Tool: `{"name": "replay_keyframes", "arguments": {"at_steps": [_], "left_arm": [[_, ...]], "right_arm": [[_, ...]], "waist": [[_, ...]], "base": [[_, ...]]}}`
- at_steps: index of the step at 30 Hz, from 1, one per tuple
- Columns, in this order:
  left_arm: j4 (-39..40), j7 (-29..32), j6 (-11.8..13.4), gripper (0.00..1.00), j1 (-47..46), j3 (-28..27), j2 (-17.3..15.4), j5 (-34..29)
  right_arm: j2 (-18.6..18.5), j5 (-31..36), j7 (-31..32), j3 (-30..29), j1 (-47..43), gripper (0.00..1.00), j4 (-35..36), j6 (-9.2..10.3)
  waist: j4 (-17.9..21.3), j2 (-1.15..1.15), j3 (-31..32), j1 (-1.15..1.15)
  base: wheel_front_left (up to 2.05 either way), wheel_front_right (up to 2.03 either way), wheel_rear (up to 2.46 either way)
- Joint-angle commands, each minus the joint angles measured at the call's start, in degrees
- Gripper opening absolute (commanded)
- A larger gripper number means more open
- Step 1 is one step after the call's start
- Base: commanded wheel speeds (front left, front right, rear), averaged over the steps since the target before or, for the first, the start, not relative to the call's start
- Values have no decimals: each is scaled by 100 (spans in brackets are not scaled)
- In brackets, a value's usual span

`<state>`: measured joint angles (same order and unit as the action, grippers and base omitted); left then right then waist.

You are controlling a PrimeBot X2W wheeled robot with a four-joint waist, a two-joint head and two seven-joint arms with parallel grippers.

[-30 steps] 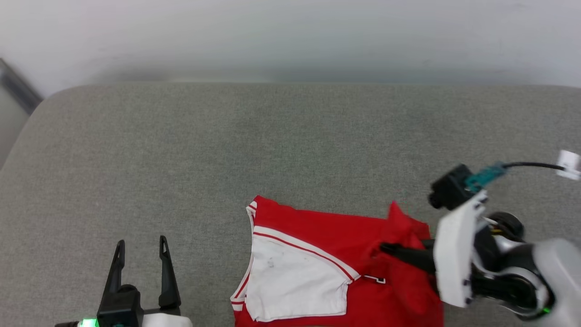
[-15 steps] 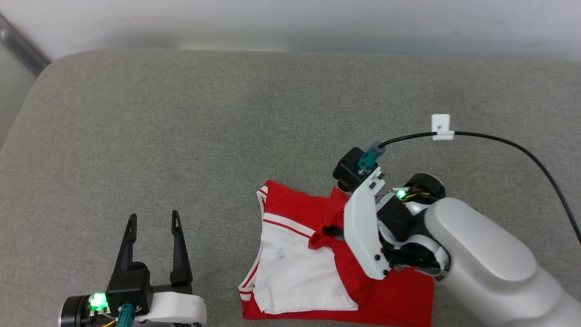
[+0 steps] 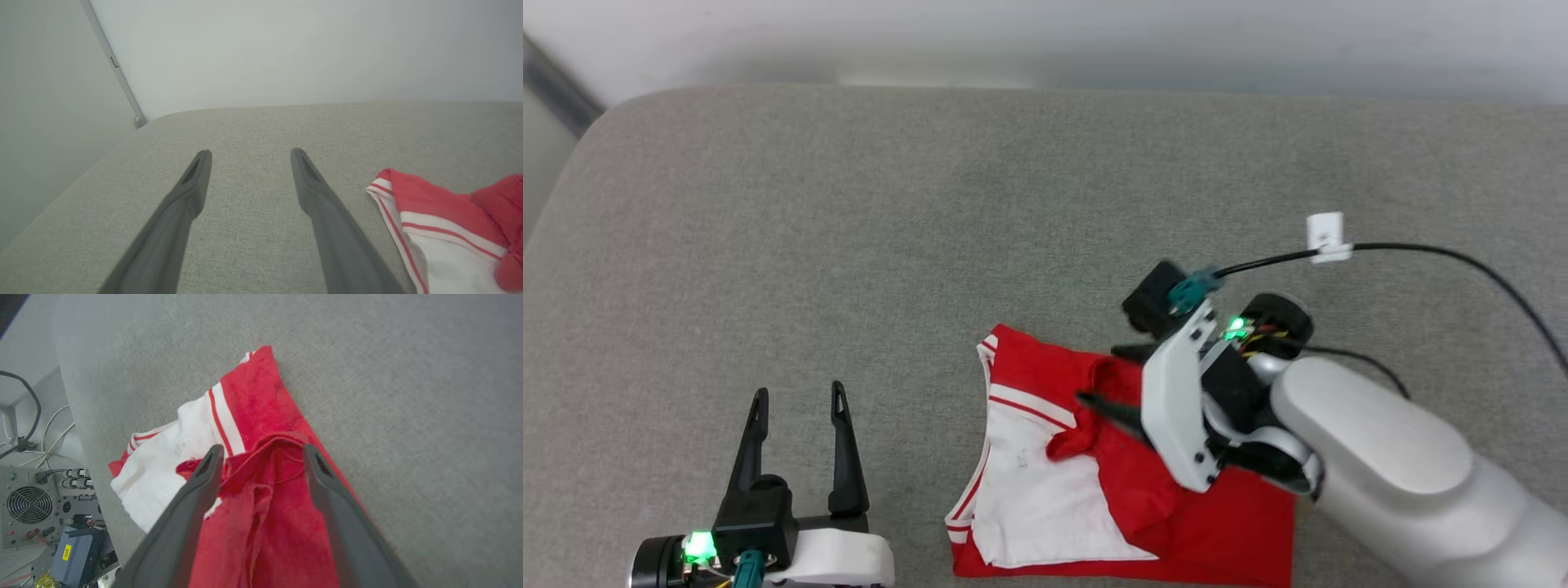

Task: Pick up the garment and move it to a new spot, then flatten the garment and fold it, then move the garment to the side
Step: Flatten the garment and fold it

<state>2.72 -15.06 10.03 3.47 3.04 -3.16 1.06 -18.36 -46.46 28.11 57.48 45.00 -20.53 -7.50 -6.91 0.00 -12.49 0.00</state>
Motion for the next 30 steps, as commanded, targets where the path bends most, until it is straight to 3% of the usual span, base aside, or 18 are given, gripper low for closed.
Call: {"name": "replay_keyframes", "arguments": {"at_steps": [1,7,11,15,19,24,30], "left_arm": [[28,-15,-21,100,43,-33,0,-49],[73,-15,-26,100,131,-71,-4,-72],[88,-15,-17,100,197,-59,0,-81],[131,-15,-21,100,254,-77,3,-59],[166,-15,-43,100,360,-94,1,-49],[188,-15,-89,100,457,-119,4,-35],[186,-15,-142,100,477,-105,6,-36]], "right_arm": [[-110,9,-133,-40,75,100,78,2],[-643,452,-1237,-648,46,100,422,2],[-666,1182,-2482,-1586,-334,100,241,2],[-475,1920,-3516,-2618,-820,100,19,2],[-163,2609,-4138,-3534,-1425,100,-95,2],[313,3261,-4322,-4618,-2139,100,199,3],[920,3705,-4327,-5468,-3122,100,1055,3]], "waist": [[85,0,83,0],[294,0,251,0],[392,0,338,0],[491,0,423,0],[581,0,496,0],[651,0,558,0],[644,0,661,0]], "base": [[0,0,0],[0,0,0],[0,0,0],[0,0,0],[0,0,0],[0,0,0],[0,0,0]]}}
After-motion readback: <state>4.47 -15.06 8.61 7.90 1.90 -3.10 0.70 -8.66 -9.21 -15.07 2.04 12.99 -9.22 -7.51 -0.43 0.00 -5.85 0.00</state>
